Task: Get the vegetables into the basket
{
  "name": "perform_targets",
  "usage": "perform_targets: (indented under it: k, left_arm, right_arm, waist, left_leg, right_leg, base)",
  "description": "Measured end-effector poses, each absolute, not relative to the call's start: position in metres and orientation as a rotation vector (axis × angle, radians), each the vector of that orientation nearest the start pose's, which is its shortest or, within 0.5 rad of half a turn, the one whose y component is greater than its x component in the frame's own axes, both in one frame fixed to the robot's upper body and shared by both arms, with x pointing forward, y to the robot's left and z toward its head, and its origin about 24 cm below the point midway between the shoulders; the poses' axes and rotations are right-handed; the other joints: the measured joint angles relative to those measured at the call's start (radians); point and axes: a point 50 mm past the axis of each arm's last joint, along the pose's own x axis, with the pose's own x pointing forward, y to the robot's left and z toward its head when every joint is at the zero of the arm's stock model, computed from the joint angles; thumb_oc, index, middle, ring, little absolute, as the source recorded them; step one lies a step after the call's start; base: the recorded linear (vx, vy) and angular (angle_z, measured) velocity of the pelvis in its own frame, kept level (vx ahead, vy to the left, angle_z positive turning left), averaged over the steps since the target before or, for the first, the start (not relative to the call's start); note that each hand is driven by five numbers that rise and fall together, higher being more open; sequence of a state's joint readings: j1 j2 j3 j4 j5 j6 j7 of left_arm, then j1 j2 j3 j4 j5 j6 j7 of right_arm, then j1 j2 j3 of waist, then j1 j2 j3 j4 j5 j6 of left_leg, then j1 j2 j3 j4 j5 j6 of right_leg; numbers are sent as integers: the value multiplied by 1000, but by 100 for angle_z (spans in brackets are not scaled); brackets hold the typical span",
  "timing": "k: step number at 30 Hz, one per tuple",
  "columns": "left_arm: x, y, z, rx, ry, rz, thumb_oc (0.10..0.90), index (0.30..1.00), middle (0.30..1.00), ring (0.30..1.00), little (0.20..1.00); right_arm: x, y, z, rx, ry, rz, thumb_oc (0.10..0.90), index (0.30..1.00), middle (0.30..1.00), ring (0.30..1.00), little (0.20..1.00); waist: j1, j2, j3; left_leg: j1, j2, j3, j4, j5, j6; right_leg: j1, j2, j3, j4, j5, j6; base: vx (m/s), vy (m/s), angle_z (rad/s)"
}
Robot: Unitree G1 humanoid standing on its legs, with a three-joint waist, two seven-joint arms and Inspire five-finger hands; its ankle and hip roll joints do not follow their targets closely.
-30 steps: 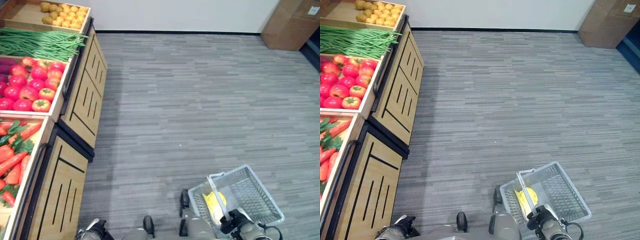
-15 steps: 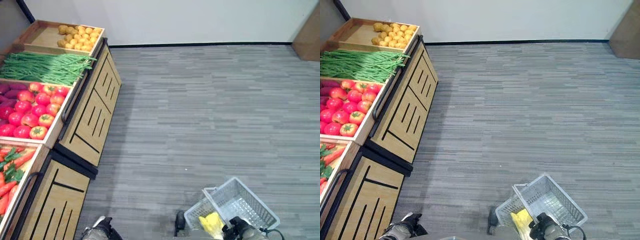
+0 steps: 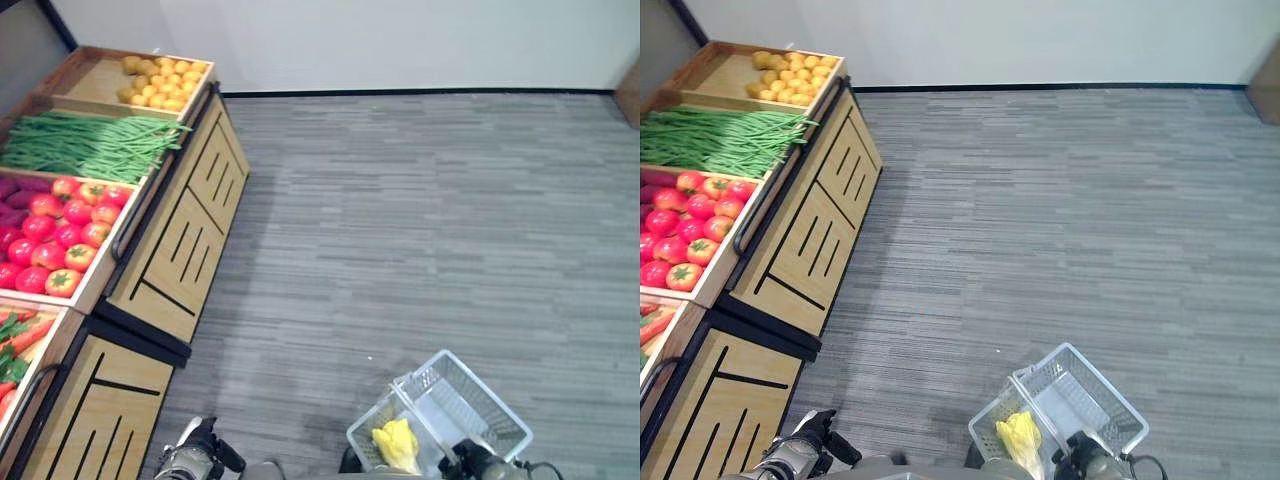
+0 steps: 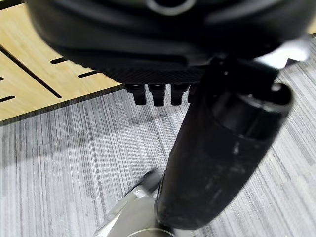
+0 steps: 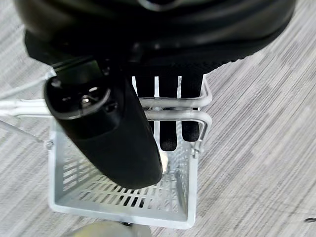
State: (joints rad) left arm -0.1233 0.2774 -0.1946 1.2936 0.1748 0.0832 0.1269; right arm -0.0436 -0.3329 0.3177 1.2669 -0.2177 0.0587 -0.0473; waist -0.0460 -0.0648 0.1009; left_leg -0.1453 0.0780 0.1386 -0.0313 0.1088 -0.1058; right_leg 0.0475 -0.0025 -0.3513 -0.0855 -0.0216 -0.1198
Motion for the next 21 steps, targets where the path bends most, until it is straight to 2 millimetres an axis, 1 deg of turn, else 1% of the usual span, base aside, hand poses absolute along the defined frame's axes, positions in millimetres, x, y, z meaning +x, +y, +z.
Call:
perform_targets:
  k: [1, 2, 3, 4, 5, 6, 7, 9, 10, 11, 12, 14, 16, 18, 19, 20, 21]
  left_arm:
    - [118, 254, -151, 619, 1239, 29, 900, 1000, 1000, 1000, 1000]
    - [114, 252, -152, 618, 1248, 23, 900, 1000, 1000, 1000, 1000]
    - [110, 251, -154, 615, 1259, 19, 900, 1000, 1000, 1000, 1000]
    - [106, 248, -156, 611, 1269, 9, 900, 1000, 1000, 1000, 1000]
    - [103, 246, -157, 608, 1276, 5, 900, 1000, 1000, 1000, 1000]
    - [102, 244, -158, 605, 1280, -2, 900, 1000, 1000, 1000, 1000]
    - [102, 243, -158, 603, 1280, -4, 900, 1000, 1000, 1000, 1000]
    - [102, 242, -159, 602, 1281, -6, 900, 1000, 1000, 1000, 1000]
    - [102, 242, -158, 602, 1278, -7, 900, 1000, 1000, 1000, 1000]
    - [101, 241, -159, 600, 1281, -9, 900, 1000, 1000, 1000, 1000]
    - [98, 239, -160, 605, 1285, -22, 900, 1000, 1000, 1000, 1000]
    - [94, 238, -161, 607, 1296, -30, 900, 1000, 1000, 1000, 1000]
    - [87, 238, -162, 606, 1312, -31, 900, 1000, 1000, 1000, 1000]
    - [81, 239, -164, 603, 1332, -31, 900, 1000, 1000, 1000, 1000]
    - [78, 238, -164, 601, 1338, -33, 900, 1000, 1000, 1000, 1000]
    - [77, 238, -165, 600, 1342, -34, 900, 1000, 1000, 1000, 1000]
    - [76, 238, -165, 599, 1343, -33, 900, 1000, 1000, 1000, 1000]
  right_arm:
    - [92, -263, -154, -722, 1288, 143, 400, 300, 300, 300, 300]
    - [92, -263, -154, -721, 1290, 145, 400, 300, 300, 300, 300]
    - [91, -263, -154, -720, 1293, 146, 400, 300, 300, 300, 300]
    - [86, -264, -155, -717, 1303, 142, 400, 300, 300, 300, 300]
    - [84, -264, -156, -715, 1307, 138, 400, 300, 300, 300, 300]
    - [80, -266, -156, -710, 1318, 129, 400, 300, 300, 300, 300]
    - [74, -267, -157, -688, 1337, 109, 400, 300, 300, 300, 300]
    - [70, -269, -157, -671, 1350, 88, 400, 300, 300, 300, 300]
    - [70, -269, -157, -668, 1353, 83, 400, 300, 300, 300, 300]
    - [70, -273, -155, -669, 1353, 60, 400, 300, 300, 300, 300]
    - [70, -278, -154, -682, 1353, 49, 400, 300, 300, 300, 300]
    - [70, -283, -152, -692, 1353, 39, 400, 300, 300, 300, 300]
    - [68, -285, -152, -697, 1362, 35, 400, 300, 300, 300, 300]
    - [67, -286, -151, -699, 1365, 36, 400, 300, 300, 300, 300]
    - [66, -286, -152, -699, 1366, 36, 400, 300, 300, 300, 300]
    - [66, -286, -152, -698, 1368, 37, 400, 300, 300, 300, 300]
    - [66, -285, -152, -696, 1367, 40, 400, 300, 300, 300, 300]
  waist:
    - [-1, 1, 2]
    - [-1, 5, 3]
    - [-2, 10, 6]
    - [-9, 26, 12]
    - [-12, 31, 12]
    - [-25, 43, 12]
    - [-23, 49, 15]
    - [-21, 62, 23]
    - [-21, 67, 26]
    - [-18, 87, 32]
    - [-16, 107, 36]
    - [1, 123, 35]
    - [6, 127, 32]
    - [7, 122, 28]
    - [7, 124, 26]
    - [9, 121, 23]
    - [13, 116, 17]
  left_leg:
    - [-2, -4, -2, 0, 20, 10]
    - [9, -6, 4, 10, 58, 32]
    - [21, -5, 9, 13, 74, 42]
    - [62, -3, 11, 5, 98, 42]
    - [84, -2, 11, -5, 92, 41]
    - [91, -2, 8, -25, 89, 41]
    - [100, -3, 10, -47, 88, 43]
    - [103, -7, 10, -56, 79, 56]
    - [104, -8, 10, -57, 72, 59]
    - [106, -5, 11, -57, 50, 66]
    - [108, -1, 11, -57, 21, 65]
    - [111, -3, 19, -59, -8, 68]
    - [111, -6, 29, -52, -19, 70]
    - [111, -7, 38, -49, -26, 73]
    - [110, -7, 38, -44, -24, 78]
    - [111, -9, 38, -38, -20, 86]
    - [112, -12, 38, -38, -16, 85]
  right_leg:
    - [4, 2, 6, 0, -4, 6]
    - [8, 8, 24, -1, -8, 13]
    - [12, 13, 32, -1, -9, 14]
    - [25, 20, 38, -1, -9, 22]
    - [28, 23, 40, -1, -9, 28]
    - [28, 29, 38, 0, -11, 42]
    - [27, 31, 40, 0, -10, 55]
    - [27, 29, 40, 0, -15, 81]
    - [26, 27, 41, 0, -15, 86]
    - [28, 30, 44, 1, -12, 91]
    - [27, 35, 49, 9, -13, 96]
    - [20, 29, 67, 22, -16, 99]
    - [18, 24, 68, 30, -19, 102]
    - [16, 18, 65, 33, -18, 102]
    - [16, 17, 62, 40, -19, 99]
    - [13, 15, 63, 49, -23, 102]
    - [7, 8, 61, 59, -28, 103]
  base:
    - [83, 52, -34]
    - [122, 82, -36]
    - [104, 93, -35]
    - [102, 107, -16]
    - [96, 124, 5]
    - [101, 140, 12]
    - [83, 131, 16]
    - [72, 161, 6]
    - [55, 161, 0]
    - [55, 171, -5]
    - [70, 237, -11]
    - [52, 186, -15]
    - [40, 147, -7]
    - [34, 146, 0]
    - [45, 192, 2]
    - [55, 244, 0]
    - [39, 179, -3]
